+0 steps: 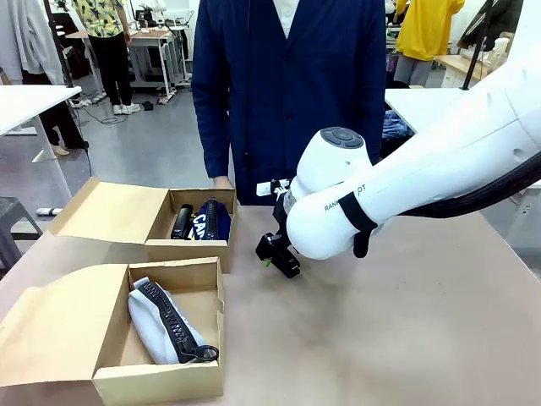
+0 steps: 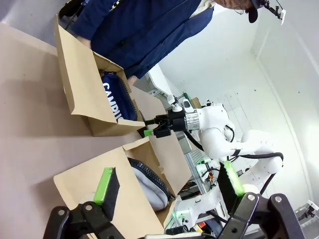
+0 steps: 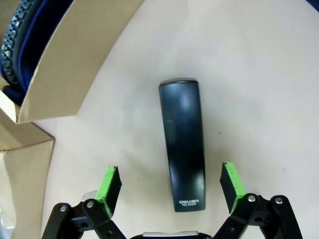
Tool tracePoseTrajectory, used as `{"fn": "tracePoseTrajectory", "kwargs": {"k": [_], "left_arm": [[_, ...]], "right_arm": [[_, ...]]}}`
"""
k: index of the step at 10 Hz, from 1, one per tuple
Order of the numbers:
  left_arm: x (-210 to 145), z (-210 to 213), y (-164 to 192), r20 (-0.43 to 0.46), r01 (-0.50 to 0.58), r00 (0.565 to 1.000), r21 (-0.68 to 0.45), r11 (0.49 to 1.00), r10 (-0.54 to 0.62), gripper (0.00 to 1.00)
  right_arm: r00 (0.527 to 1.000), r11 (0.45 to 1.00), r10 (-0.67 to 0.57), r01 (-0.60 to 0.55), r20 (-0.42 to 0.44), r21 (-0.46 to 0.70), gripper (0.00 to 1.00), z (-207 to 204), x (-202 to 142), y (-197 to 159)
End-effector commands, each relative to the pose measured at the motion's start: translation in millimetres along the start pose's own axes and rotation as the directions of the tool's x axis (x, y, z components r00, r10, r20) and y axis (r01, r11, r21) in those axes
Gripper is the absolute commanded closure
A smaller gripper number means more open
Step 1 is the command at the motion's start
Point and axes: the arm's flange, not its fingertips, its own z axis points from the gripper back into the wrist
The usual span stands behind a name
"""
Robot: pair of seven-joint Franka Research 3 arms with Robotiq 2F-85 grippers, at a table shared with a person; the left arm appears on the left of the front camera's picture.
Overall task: Place items inside the box.
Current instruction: Pick up a Pencil pouch or Stapler and place it inside the Mailer Box closest to the robot.
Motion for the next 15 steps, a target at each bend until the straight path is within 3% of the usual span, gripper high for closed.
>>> {"fn": "tracePoseTrajectory", "kwargs": {"k": [1,2,3,4,5,6,12,14,15], "left_arm": [[0,-1,-1,0.019,0.022,1.0,-0.018,1.0,-0.021,0.0],[0,-1,-1,0.019,0.022,1.0,-0.018,1.0,-0.021,0.0],[0,-1,-1,0.019,0.022,1.0,-0.018,1.0,-0.021,0.0],[0,-1,-1,0.019,0.022,1.0,-0.018,1.0,-0.021,0.0],[0,-1,-1,0.019,0.022,1.0,-0.018,1.0,-0.021,0.0],[0,-1,-1,0.019,0.022,1.0,-0.018,1.0,-0.021,0.0],[0,-1,-1,0.019,0.022,1.0,-0.018,1.0,-0.021,0.0],[0,-1,-1,0.019,0.022,1.0,-0.018,1.0,-0.021,0.0],[0,-1,-1,0.019,0.022,1.0,-0.018,1.0,-0.021,0.0]], "right_arm": [[1.0,0.999,-0.01,0.01,0.002,-0.035,0.0,-5,9,11],[1.0,0.999,0.003,-0.004,-0.006,-0.036,0.47,-8,8,13],[1.0,1.0,0.002,-0.002,-0.002,-0.012,0.6,-13,7,13],[1.0,1.0,0.003,-0.004,-0.01,-0.012,1.0,-18,6,13],[1.0,1.0,-0.003,0.002,-0.019,-0.023,0.65,-21,4,12],[1.0,1.0,-0.001,0.001,-0.018,-0.024,1.0,-22,1,12],[1.0,1.0,-0.014,0.014,-0.006,-0.005,1.0,-17,-5,10],[0.999,1.0,-0.03,0.03,0.023,0.0,1.0,9,-13,8],[0.997,0.998,-0.064,0.064,0.041,0.001,1.0,49,-26,4]]}}
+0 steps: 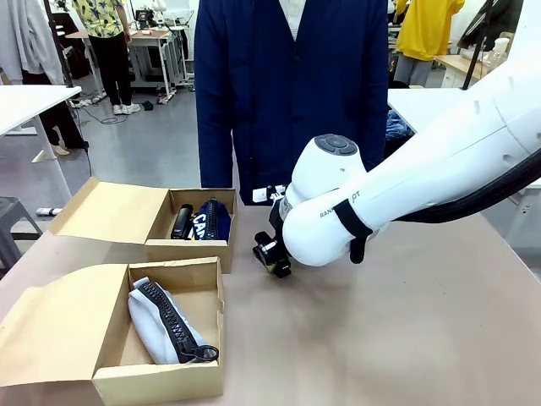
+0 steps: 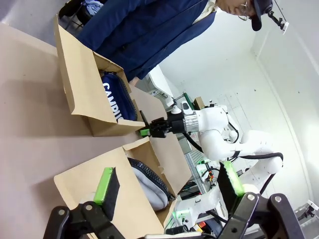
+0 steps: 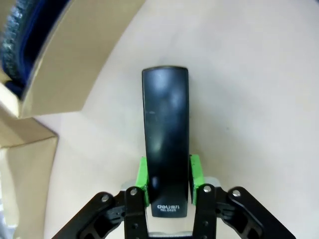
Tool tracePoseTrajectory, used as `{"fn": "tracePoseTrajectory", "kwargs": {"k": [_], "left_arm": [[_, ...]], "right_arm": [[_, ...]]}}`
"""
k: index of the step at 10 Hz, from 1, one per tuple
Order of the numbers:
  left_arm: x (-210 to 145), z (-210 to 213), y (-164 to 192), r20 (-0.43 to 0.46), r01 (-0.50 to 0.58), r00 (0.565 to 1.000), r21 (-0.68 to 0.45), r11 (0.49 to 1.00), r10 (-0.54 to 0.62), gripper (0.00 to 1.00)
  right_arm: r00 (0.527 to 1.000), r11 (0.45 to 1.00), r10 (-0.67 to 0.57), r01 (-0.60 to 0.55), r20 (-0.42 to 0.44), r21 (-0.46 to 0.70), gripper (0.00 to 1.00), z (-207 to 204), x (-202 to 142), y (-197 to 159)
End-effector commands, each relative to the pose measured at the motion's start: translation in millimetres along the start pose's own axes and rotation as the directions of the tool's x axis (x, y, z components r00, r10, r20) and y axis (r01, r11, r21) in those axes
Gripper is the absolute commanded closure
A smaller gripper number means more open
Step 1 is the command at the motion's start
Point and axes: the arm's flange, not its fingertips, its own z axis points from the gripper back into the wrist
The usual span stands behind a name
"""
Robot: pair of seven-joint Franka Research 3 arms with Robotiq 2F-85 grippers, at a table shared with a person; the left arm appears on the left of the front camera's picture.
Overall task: Place items inside the box.
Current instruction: Pick up a Pencil pouch or Stapler and place it inside the Mailer Box closest to the robot.
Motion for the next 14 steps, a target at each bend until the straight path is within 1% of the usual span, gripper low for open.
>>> {"fn": "tracePoseTrajectory", "kwargs": {"k": [1,2,3,4,5,6,7,8,9,10,11,12,13,14], "left_arm": [[0,-1,-1,0.019,0.021,1.0,-0.018,1.0,-0.021,0.0],[0,-1,-1,0.019,0.021,1.0,-0.018,1.0,-0.021,0.0],[0,-1,-1,0.019,0.021,1.0,-0.018,1.0,-0.021,0.0],[0,-1,-1,0.019,0.021,1.0,-0.018,1.0,-0.021,0.0],[0,-1,-1,0.019,0.021,1.0,-0.018,1.0,-0.021,0.0],[0,-1,-1,0.019,0.021,1.0,-0.018,1.0,-0.021,0.0],[0,-1,-1,0.019,0.021,1.0,-0.018,1.0,-0.021,0.0],[0,-1,-1,0.019,0.021,1.0,-0.018,1.0,-0.021,0.0],[0,-1,-1,0.019,0.021,1.0,-0.018,1.0,-0.021,0.0],[0,-1,-1,0.019,0.021,1.0,-0.018,1.0,-0.021,0.0],[0,-1,-1,0.019,0.021,1.0,-0.018,1.0,-0.021,0.0],[0,-1,-1,0.019,0.021,1.0,-0.018,1.0,-0.021,0.0],[0,-1,-1,0.019,0.021,1.0,-0.018,1.0,-0.021,0.0],[0,-1,-1,0.019,0.021,1.0,-0.018,1.0,-0.021,0.0]], "right_arm": [[0.996,0.996,-0.089,0.089,0.012,-0.006,1.0,88,-39,-8],[0.983,0.983,-0.183,0.184,0.028,-0.009,1.0,137,-70,-15],[0.942,0.943,-0.332,0.333,0.054,-0.022,1.0,178,-108,-24],[0.886,0.888,-0.458,0.459,0.075,-0.009,1.0,206,-148,-33],[0.805,0.808,-0.588,0.588,0.075,0.02,1.0,229,-189,-48],[0.789,0.794,-0.608,0.603,0.09,0.079,1.0,240,-214,-71],[0.732,0.734,-0.678,0.667,0.075,0.124,1.0,240,-233,-90],[0.703,0.701,-0.708,0.691,0.061,0.177,1.0,236,-252,-97],[0.697,0.684,-0.716,0.692,0.032,0.23,1.0,236,-269,-98],[0.68,0.656,-0.733,0.707,0.001,0.264,1.0,232,-278,-100],[0.711,0.707,-0.702,0.689,0.042,0.157,0.68,280,-183,-106],[0.711,0.707,-0.702,0.689,0.042,0.157,0.68,280,-183,-106],[0.684,0.674,-0.729,0.713,0.02,0.193,0.68,286,-188,-112],[0.76,0.739,-0.649,0.626,0.016,0.248,0.63,273,-161,-97]]}}
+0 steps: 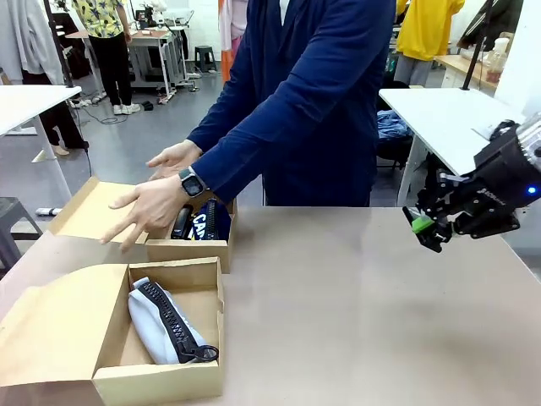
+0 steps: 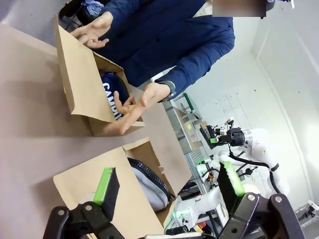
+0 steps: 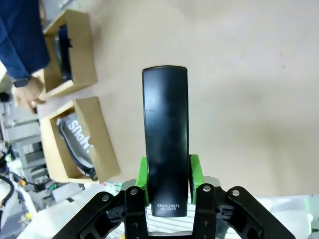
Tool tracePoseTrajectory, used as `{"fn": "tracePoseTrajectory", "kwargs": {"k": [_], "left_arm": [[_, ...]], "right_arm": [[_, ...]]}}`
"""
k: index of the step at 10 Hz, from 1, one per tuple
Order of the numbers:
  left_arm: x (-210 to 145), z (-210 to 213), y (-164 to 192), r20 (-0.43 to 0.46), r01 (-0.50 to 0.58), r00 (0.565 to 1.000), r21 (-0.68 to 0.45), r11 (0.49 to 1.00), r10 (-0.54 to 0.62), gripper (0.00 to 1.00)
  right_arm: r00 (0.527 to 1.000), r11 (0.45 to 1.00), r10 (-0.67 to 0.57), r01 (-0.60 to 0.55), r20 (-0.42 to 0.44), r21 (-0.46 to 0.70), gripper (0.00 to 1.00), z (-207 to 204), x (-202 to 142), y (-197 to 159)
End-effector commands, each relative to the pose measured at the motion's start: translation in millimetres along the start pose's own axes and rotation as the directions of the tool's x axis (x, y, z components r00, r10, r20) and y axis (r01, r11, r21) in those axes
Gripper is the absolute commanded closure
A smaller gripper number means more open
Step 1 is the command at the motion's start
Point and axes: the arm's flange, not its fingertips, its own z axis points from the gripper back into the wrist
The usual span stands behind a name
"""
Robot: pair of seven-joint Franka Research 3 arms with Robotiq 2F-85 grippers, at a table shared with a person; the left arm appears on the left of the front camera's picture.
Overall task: Place items inside the box.
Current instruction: Pick up a Pencil pouch or Stapler and place it inside the Mailer Box closest to the robot.
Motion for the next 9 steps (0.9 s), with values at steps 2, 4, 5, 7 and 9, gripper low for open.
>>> {"fn": "tracePoseTrajectory", "kwargs": {"k": [2,4,5,7,9], "left_arm": [[0,-1,-1,0.018,0.021,1.0,-0.019,1.0,-0.02,0.0],[0,-1,-1,0.018,0.021,1.0,-0.019,1.0,-0.02,0.0],[0,-1,-1,0.018,0.021,1.0,-0.019,1.0,-0.02,0.0],[0,-1,-1,0.018,0.021,1.0,-0.019,1.0,-0.02,0.0],[0,-1,-1,0.018,0.021,1.0,-0.019,1.0,-0.02,0.0]], "right_arm": [[0.978,0.977,0.185,-0.173,-0.097,0.124,0.63,-45,9,88],[0.933,0.963,0.267,-0.268,-0.241,0.031,0.63,-87,-14,155],[0.893,0.936,0.333,-0.353,-0.302,-0.012,0.63,-104,-27,172],[0.933,0.969,0.24,-0.247,-0.269,0.006,0.63,-82,-8,139],[0.978,0.991,0.132,-0.127,-0.16,0.039,0.63,-30,-8,72]]}}
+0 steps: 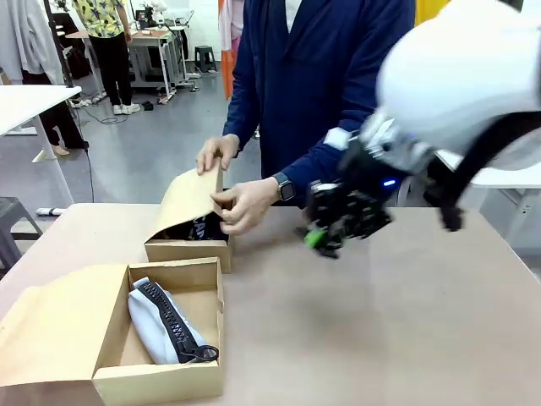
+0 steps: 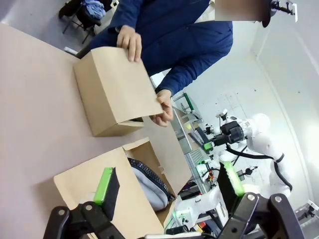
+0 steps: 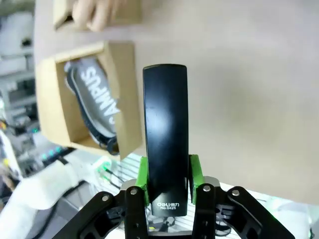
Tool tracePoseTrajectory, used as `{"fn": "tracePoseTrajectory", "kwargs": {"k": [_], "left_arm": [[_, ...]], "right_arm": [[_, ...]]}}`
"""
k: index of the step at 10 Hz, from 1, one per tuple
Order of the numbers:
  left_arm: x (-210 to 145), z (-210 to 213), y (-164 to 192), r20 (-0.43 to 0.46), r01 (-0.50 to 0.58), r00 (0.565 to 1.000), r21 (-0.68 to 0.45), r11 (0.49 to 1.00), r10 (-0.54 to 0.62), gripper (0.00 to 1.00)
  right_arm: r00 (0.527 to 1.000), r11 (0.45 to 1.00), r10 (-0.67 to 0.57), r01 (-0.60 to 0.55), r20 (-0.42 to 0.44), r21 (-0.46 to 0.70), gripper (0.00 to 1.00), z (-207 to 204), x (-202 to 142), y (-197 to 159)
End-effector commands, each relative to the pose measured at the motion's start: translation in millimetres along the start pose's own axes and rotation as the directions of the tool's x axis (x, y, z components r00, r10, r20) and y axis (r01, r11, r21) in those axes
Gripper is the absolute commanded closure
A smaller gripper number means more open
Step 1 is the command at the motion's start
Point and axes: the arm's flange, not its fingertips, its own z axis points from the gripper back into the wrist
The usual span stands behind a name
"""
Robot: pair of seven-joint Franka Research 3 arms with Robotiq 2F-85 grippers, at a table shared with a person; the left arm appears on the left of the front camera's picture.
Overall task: Place items inside the box.
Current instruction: Pick up a Pencil pouch or Stapler and place it inside the Mailer Box closest to the robot.
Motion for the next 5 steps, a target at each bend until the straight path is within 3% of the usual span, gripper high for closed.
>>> {"fn": "tracePoseTrajectory", "kwargs": {"k": [1,3,5], "left_arm": [[0,-1,-1,0.019,0.02,1.0,-0.019,1.0,-0.02,0.0],[0,-1,-1,0.019,0.02,1.0,-0.019,1.0,-0.02,0.0],[0,-1,-1,0.019,0.02,1.0,-0.019,1.0,-0.02,0.0]], "right_arm": [[0.987,0.992,-0.115,0.108,0.109,0.067,0.63,53,-44,-70],[0.946,0.958,-0.283,0.272,0.159,0.089,0.63,67,-73,-121],[0.924,0.945,-0.322,0.302,0.205,0.122,0.63,68,-74,-134]]}}
